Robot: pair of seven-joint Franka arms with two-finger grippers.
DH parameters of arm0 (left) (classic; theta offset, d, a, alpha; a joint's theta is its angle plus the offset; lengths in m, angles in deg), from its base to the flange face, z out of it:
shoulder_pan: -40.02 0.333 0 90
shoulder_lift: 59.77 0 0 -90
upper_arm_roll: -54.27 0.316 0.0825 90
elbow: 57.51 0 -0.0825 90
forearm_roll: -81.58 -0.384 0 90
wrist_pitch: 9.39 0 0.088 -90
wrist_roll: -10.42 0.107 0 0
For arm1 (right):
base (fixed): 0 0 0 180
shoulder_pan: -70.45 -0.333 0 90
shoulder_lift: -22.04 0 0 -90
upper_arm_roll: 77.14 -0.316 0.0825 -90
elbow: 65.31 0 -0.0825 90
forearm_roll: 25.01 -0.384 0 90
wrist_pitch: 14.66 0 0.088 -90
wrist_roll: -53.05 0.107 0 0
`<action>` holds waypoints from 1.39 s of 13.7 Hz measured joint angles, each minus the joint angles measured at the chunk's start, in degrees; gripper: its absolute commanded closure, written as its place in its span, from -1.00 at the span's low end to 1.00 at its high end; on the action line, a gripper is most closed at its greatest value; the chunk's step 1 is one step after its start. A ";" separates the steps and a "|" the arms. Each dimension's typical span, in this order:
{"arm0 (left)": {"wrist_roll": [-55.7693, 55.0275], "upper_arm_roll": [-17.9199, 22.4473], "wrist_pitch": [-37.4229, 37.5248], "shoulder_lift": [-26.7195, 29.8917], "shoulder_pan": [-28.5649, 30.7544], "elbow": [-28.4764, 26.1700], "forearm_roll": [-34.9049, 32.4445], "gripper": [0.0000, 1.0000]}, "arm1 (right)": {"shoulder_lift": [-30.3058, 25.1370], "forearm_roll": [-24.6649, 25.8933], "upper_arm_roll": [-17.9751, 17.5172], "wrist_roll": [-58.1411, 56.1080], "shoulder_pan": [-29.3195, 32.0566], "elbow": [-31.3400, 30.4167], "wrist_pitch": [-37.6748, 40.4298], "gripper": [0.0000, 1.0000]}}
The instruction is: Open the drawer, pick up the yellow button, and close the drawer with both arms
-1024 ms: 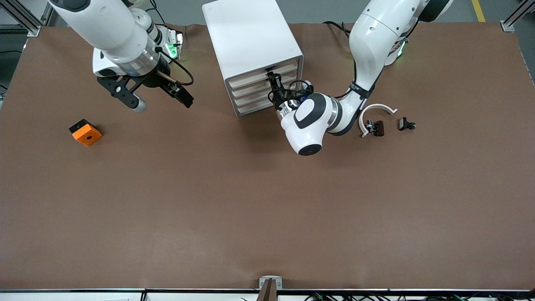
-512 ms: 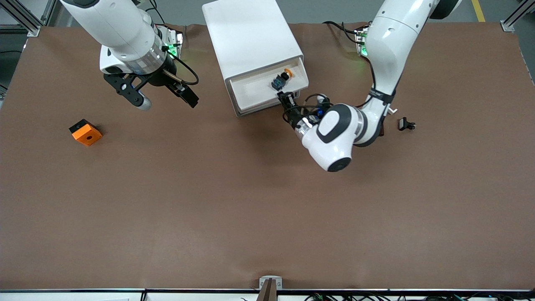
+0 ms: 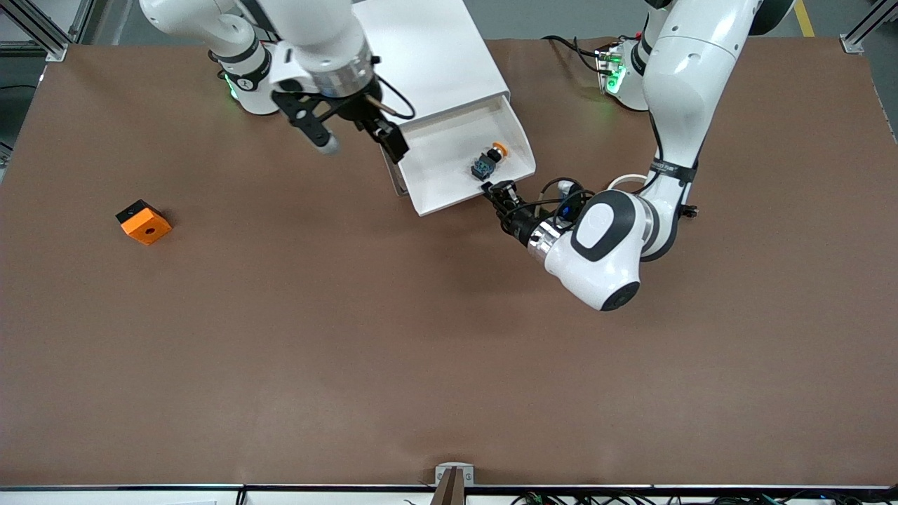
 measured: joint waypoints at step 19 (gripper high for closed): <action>35.54 3.48 -0.02 4.68 7.38 12.32 -32.74 -1.00 | 18.76 4.54 0.11 7.17 -10.44 11.34 -6.94 -1.00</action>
